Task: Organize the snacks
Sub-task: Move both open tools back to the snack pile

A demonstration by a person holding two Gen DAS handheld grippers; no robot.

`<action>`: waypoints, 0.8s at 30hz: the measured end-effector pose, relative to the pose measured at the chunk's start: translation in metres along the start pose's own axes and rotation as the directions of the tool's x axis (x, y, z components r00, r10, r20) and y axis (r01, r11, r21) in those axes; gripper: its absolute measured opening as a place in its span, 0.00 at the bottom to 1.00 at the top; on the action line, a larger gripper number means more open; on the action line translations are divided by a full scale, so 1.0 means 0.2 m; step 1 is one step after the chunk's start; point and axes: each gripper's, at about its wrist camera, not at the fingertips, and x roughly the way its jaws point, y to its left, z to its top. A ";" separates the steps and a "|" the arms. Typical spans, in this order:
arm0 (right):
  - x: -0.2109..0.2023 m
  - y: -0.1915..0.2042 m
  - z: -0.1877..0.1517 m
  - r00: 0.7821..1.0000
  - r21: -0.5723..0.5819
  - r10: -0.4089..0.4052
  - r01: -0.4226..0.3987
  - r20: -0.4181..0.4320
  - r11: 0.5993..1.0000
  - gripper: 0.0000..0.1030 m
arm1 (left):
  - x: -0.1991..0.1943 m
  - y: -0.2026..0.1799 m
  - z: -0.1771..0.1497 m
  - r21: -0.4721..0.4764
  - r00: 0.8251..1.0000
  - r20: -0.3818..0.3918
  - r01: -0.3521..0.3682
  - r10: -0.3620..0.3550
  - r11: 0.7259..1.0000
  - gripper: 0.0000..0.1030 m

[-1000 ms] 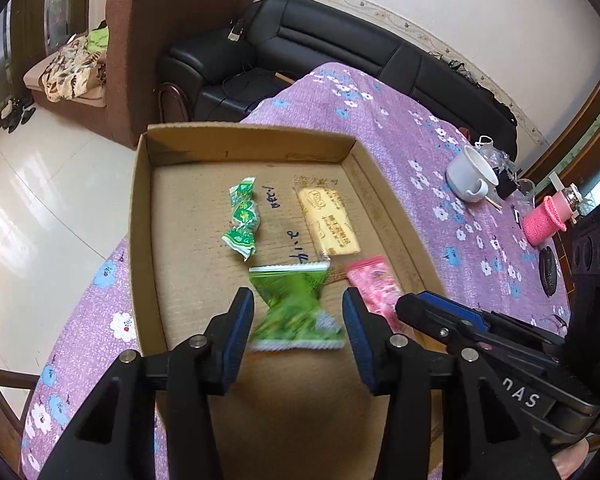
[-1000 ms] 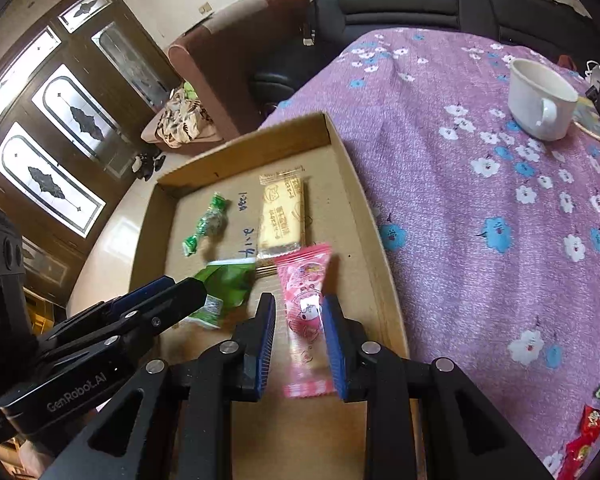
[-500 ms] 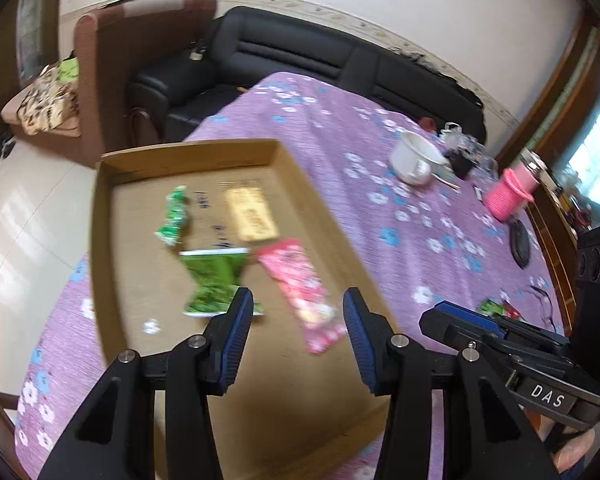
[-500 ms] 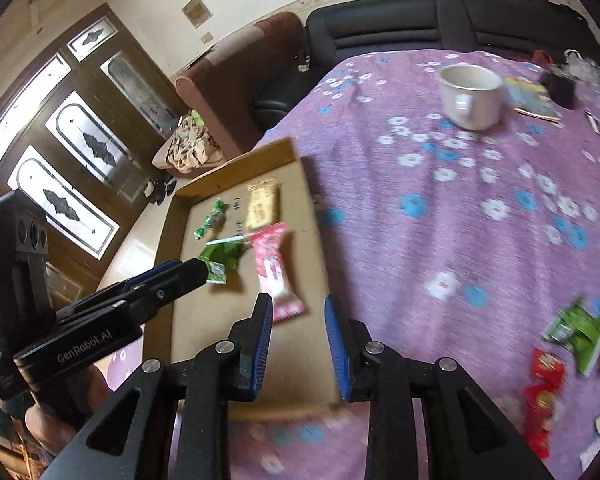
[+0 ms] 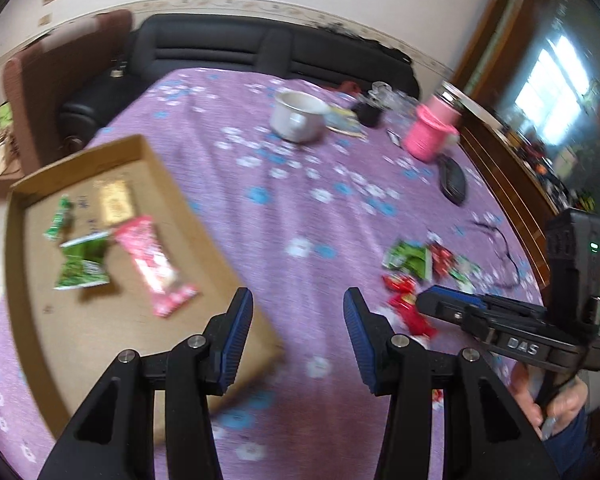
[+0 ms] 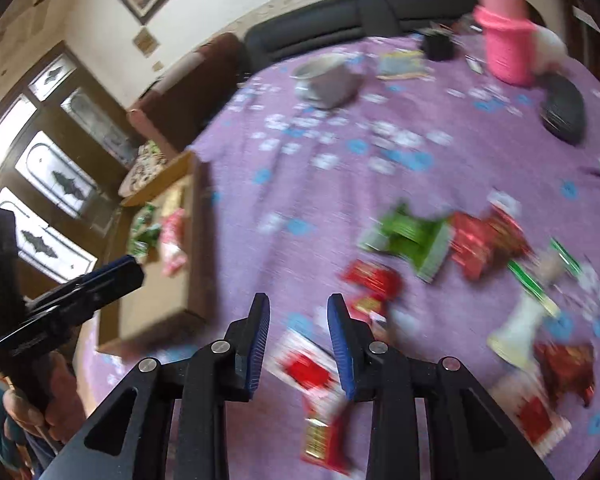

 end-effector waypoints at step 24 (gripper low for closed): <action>-0.06 -0.31 -0.08 0.999 0.178 0.039 -0.044 0.027 0.983 0.33 | 0.45 -0.37 -0.23 0.164 0.946 -0.260 0.239 -0.192 0.957 0.55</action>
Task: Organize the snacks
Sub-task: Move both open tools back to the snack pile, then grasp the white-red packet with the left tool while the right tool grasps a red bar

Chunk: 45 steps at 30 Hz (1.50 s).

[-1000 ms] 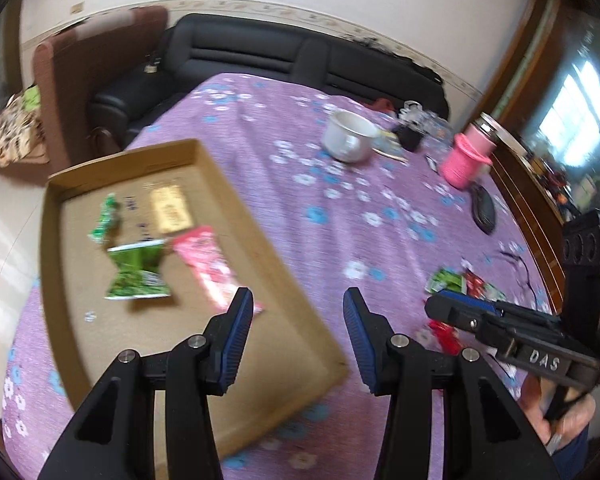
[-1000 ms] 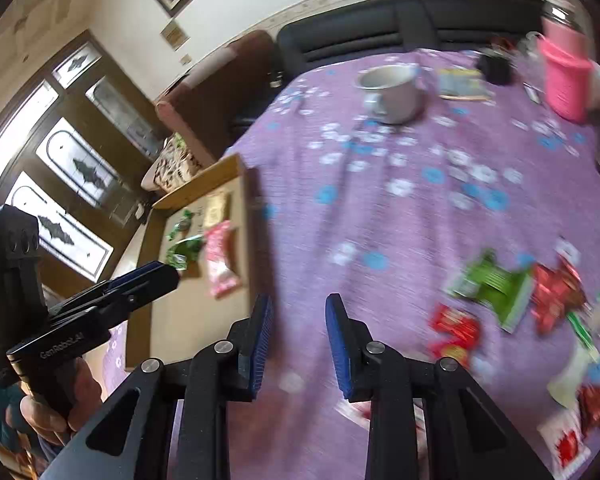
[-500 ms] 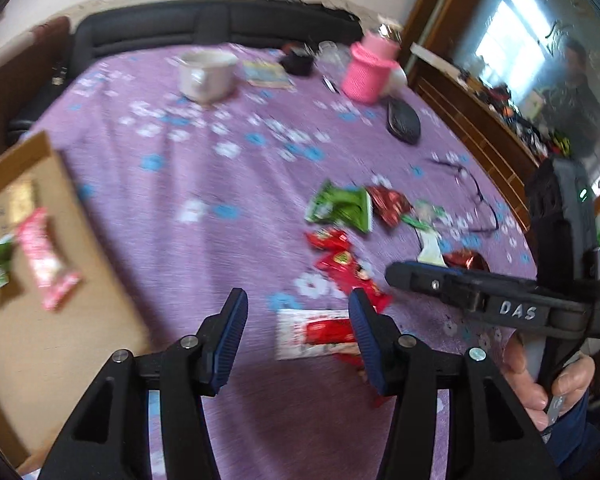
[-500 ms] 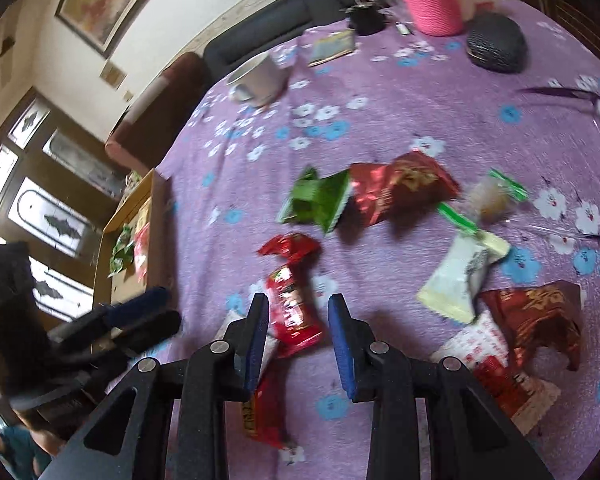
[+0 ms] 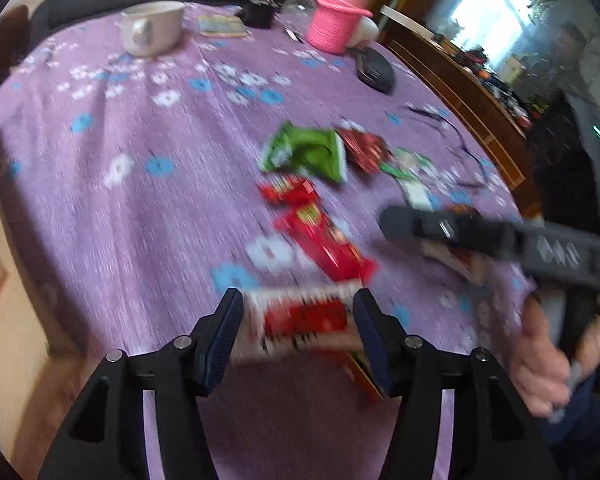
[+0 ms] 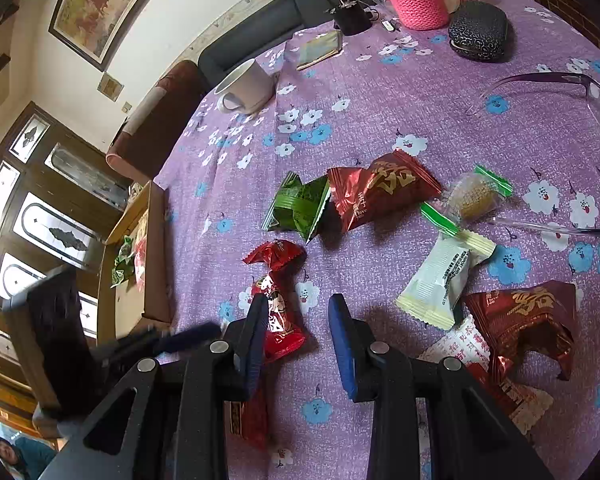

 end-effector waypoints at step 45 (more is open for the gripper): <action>0.04 0.08 0.00 0.995 -0.114 -0.082 0.087 0.050 0.990 0.37 | -0.04 -0.15 -0.23 0.220 0.971 0.010 -0.234 0.238 0.947 0.43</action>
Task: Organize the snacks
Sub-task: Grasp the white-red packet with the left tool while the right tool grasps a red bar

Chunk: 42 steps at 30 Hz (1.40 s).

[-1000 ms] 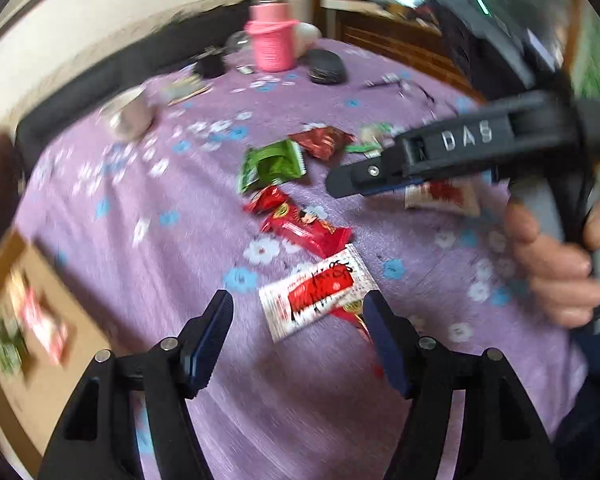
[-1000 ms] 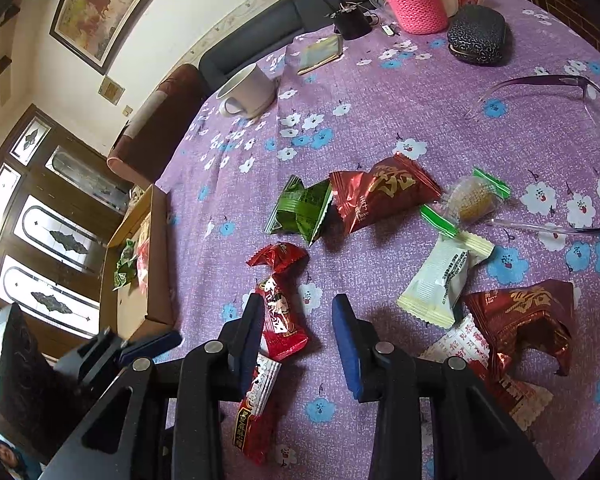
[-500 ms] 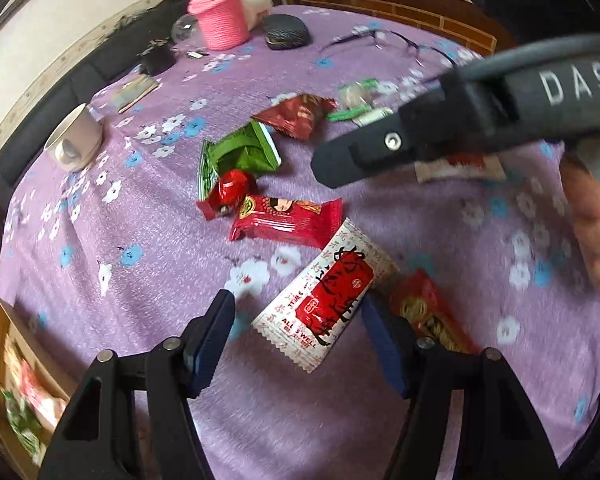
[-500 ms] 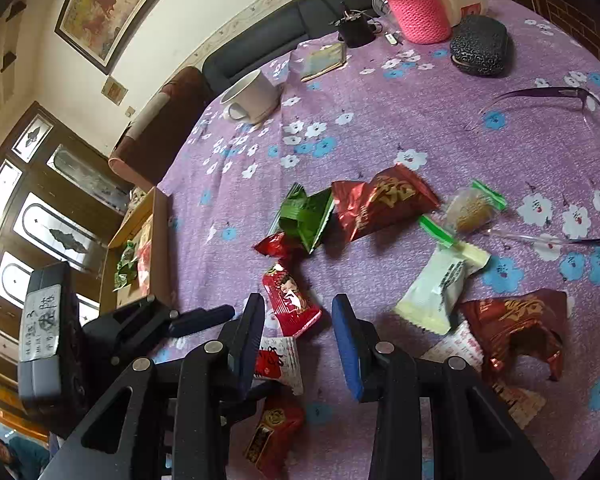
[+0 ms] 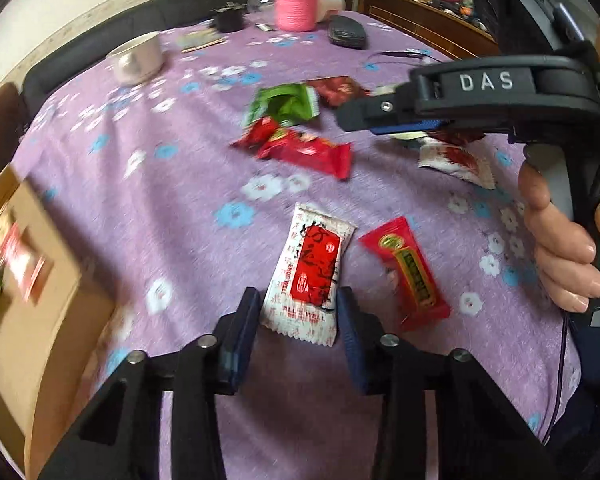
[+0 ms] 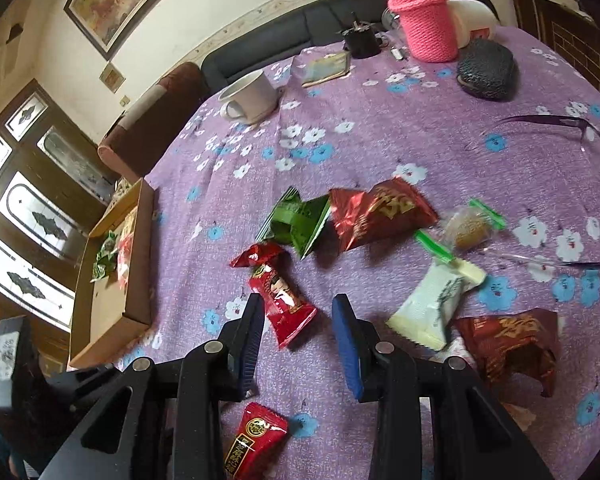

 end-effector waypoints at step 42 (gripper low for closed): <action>0.08 0.29 -0.02 0.998 -0.301 -0.055 0.058 0.019 0.952 0.20 | -0.08 0.18 0.00 -0.208 0.990 0.140 0.020 0.009 0.978 0.29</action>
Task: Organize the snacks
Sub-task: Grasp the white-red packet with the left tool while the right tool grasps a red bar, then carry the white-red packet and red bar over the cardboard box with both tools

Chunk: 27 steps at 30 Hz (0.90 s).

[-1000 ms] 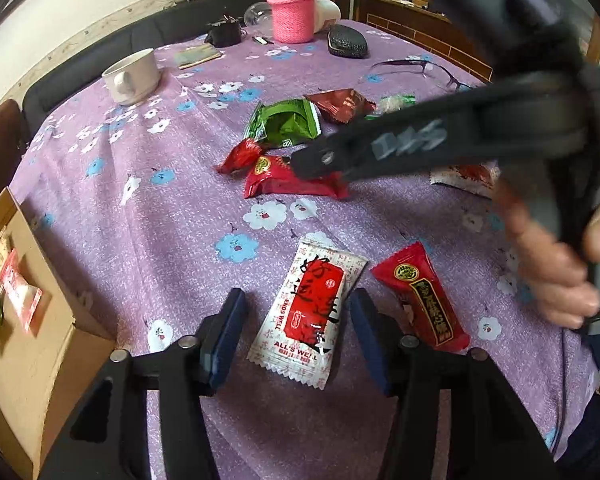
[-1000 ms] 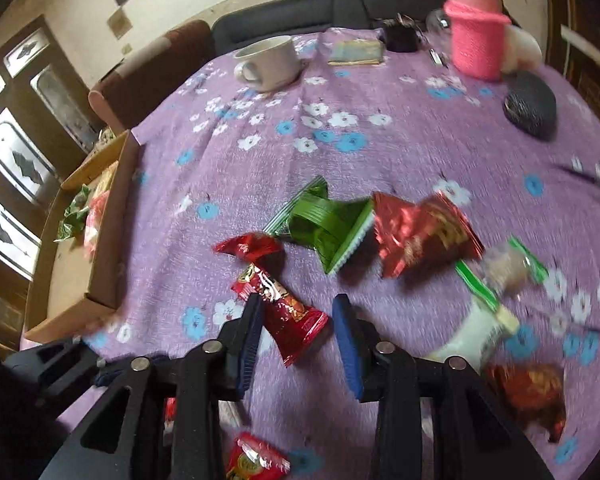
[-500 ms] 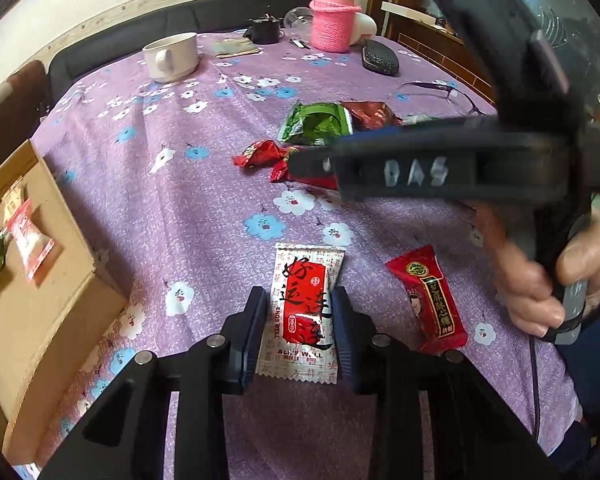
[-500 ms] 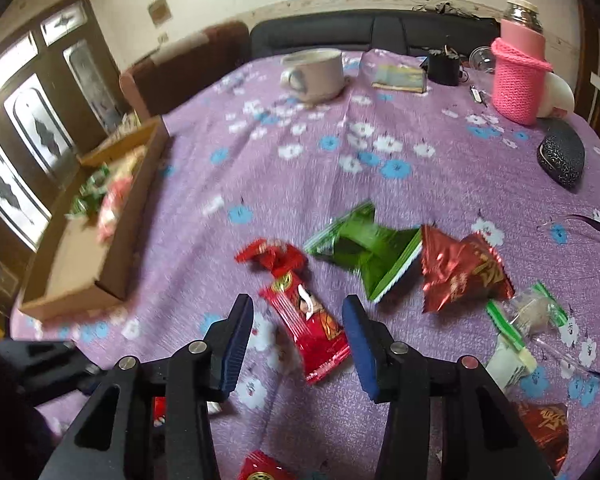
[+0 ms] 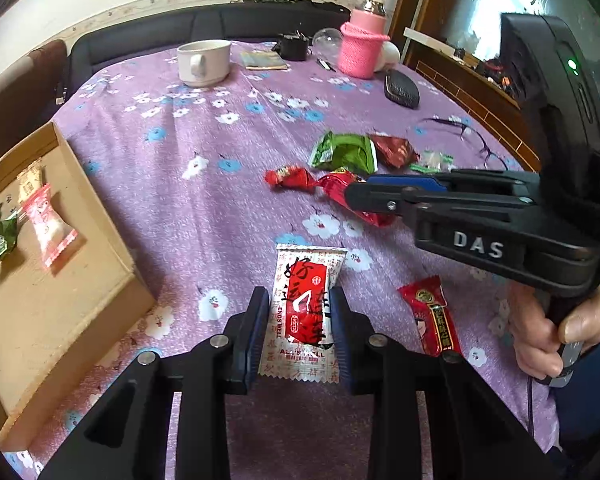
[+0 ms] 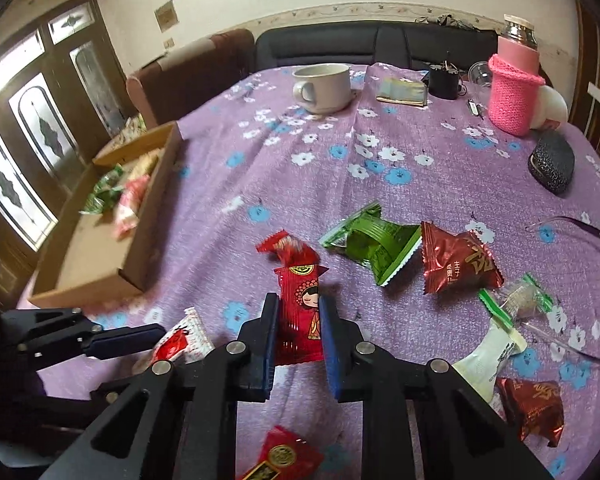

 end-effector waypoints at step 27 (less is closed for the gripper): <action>-0.13 0.36 0.13 0.979 0.056 0.202 -0.202 0.010 0.978 0.21 | -0.36 0.44 0.01 -0.197 0.986 0.152 -0.036 0.066 0.980 0.29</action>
